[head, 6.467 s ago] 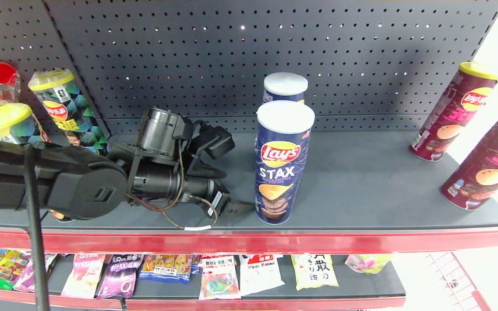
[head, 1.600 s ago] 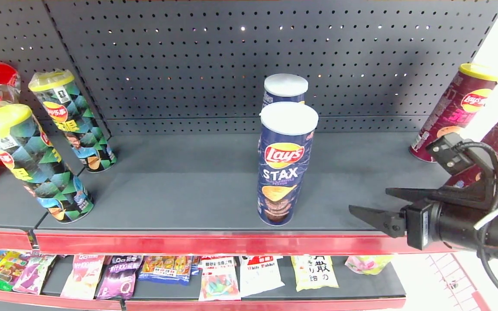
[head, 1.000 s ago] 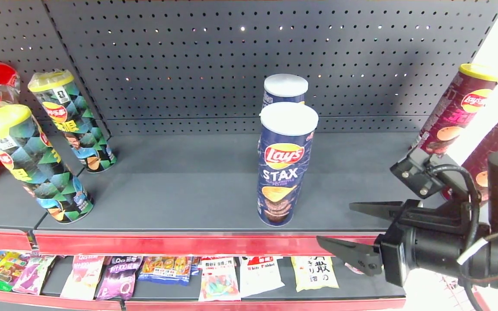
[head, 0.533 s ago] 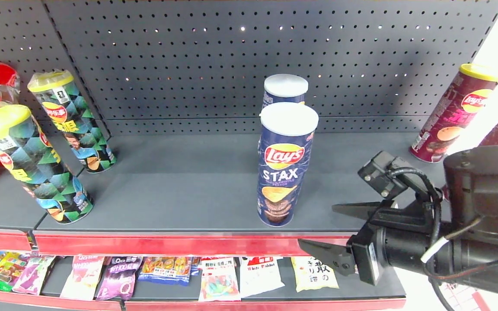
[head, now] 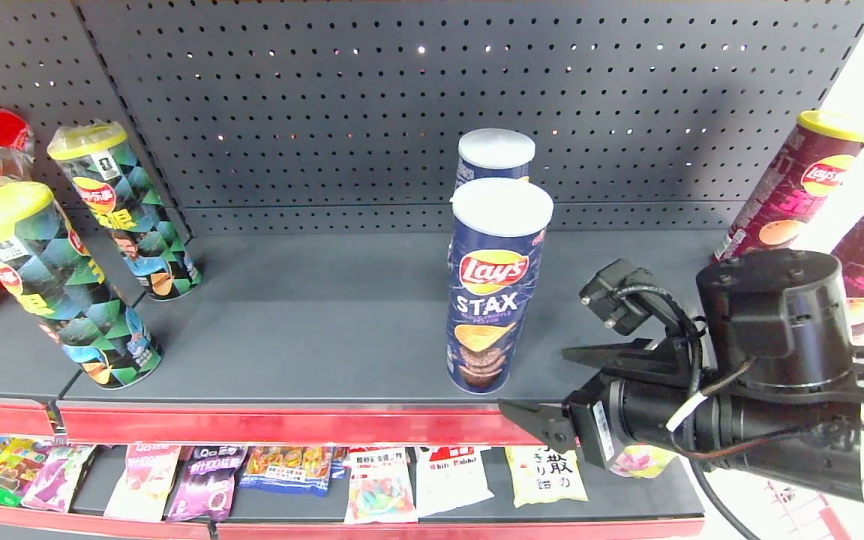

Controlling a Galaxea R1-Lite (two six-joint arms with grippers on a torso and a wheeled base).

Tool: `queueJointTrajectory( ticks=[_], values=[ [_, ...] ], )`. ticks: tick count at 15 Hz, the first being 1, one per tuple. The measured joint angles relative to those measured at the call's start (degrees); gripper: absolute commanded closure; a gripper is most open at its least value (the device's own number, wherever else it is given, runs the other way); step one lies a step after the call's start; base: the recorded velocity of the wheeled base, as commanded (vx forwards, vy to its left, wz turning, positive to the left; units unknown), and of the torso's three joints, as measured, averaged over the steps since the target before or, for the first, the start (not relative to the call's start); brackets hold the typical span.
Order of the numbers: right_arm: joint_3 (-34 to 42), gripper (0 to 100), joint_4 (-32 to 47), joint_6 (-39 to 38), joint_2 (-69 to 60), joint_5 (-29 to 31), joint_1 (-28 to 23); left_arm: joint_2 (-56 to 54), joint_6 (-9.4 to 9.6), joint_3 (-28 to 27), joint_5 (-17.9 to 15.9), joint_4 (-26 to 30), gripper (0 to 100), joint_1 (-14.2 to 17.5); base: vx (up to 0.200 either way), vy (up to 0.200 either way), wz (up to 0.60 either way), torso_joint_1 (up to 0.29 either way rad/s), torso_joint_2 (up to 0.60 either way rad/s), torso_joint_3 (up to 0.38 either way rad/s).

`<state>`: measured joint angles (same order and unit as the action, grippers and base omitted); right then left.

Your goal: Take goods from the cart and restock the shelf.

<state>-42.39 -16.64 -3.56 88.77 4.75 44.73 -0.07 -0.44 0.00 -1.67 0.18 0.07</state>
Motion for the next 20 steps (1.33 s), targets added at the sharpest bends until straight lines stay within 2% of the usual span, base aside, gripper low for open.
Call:
queueJointTrajectory(
  ticks=[20],
  values=[
    [-3.21,0,0.5,0.12,3.67,1.48,-3.46,0.0,-0.02,0.0,0.01,0.0,0,0.0,0.0,0.0,0.0,0.0,0.0,0.0]
  ],
)
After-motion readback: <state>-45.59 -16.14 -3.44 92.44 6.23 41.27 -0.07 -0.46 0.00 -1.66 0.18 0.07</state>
